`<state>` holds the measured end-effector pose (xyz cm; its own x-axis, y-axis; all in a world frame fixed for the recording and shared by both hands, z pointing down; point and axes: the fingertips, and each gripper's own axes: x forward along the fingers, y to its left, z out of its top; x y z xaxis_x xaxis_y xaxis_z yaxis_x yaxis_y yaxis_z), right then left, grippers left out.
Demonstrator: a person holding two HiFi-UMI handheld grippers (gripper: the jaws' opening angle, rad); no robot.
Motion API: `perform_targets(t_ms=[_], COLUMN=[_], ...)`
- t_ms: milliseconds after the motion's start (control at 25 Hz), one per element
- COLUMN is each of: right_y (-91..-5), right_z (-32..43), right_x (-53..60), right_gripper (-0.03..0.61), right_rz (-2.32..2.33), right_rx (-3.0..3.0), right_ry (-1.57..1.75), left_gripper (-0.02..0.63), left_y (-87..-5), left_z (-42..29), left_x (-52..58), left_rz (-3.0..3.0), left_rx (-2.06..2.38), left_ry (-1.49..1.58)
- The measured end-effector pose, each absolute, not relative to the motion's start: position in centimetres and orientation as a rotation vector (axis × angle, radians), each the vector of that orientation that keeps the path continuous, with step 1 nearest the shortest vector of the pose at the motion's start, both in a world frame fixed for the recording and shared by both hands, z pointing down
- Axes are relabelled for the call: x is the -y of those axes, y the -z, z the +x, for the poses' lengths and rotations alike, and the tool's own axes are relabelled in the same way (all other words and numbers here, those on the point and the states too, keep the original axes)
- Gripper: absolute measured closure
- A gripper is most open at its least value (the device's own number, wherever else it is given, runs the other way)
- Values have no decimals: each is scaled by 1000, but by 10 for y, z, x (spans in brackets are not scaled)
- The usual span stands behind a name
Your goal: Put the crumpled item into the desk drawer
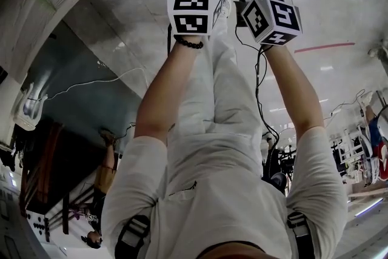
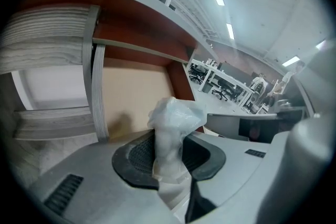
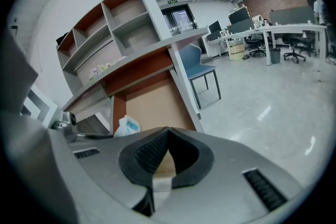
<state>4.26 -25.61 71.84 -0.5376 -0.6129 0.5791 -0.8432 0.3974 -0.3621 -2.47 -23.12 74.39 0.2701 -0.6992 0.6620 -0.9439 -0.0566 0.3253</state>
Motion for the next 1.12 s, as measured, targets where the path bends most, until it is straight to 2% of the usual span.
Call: perform_targets(t_ms=[720,1120], right_y=[-723,-717], right_z=[38,41], right_x=[253,260], right_gripper=[580,580], right_rz=[1263,1267], right_rx=[2300,2300], right_ry=[-924,-919], left_gripper=[480,445], left_y=[-748,-743], left_z=[-22,-15], left_x=[231,234], left_rz=[1808,1813], left_rx=[1472,1450], left_ry=[-413,-397])
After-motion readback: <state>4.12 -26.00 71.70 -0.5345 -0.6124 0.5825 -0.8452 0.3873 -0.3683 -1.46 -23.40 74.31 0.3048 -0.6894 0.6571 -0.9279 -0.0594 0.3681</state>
